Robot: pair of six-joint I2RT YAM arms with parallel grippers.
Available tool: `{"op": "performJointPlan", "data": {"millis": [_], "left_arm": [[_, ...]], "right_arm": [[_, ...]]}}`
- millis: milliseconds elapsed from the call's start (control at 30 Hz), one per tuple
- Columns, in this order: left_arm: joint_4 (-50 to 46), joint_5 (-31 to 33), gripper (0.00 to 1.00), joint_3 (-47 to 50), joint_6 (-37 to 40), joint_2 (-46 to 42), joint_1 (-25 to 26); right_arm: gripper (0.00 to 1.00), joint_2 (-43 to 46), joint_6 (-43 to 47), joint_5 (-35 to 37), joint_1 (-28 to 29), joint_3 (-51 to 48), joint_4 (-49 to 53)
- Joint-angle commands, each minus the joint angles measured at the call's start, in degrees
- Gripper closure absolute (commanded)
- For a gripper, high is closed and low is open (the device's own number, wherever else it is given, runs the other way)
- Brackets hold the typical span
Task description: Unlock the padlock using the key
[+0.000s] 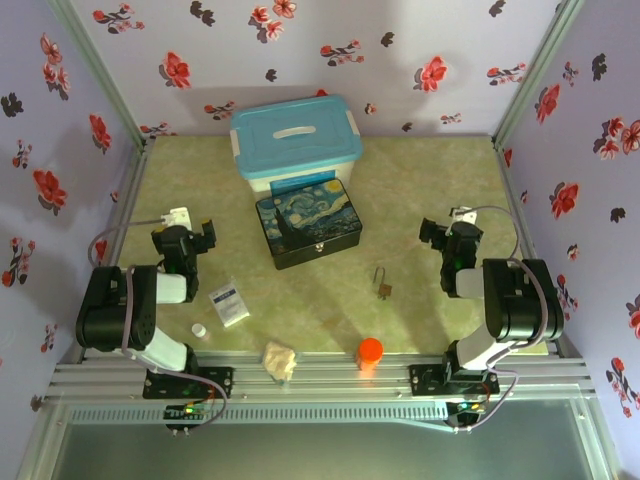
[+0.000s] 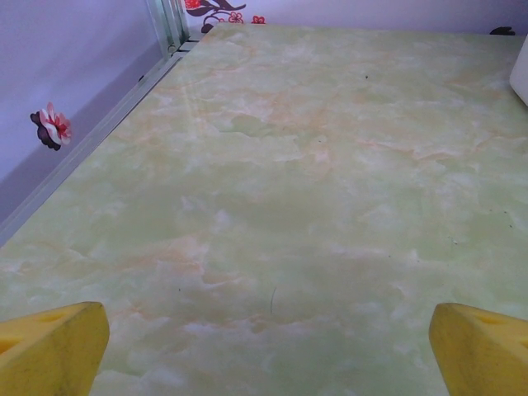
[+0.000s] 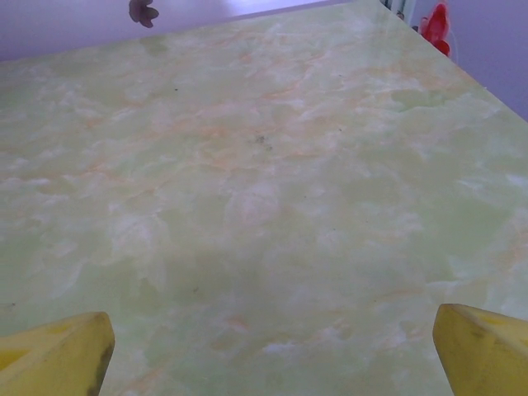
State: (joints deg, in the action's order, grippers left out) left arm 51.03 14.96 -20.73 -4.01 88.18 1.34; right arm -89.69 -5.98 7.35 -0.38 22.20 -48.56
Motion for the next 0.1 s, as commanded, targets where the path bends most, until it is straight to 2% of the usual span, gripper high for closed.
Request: {"op": "performJointPlan", "data": {"millis": [0, 67], "left_arm": [[2.32, 0.98, 0.0, -0.89, 1.02, 0.58, 0.16], [2.32, 1.03, 0.0, -0.82, 1.02, 0.55, 0.24]], "right_arm": [[0.01, -0.07, 0.87, -1.01, 0.21, 1.47, 0.0], [0.01, 0.22, 0.97, -0.92, 0.29, 0.48, -1.35]]}}
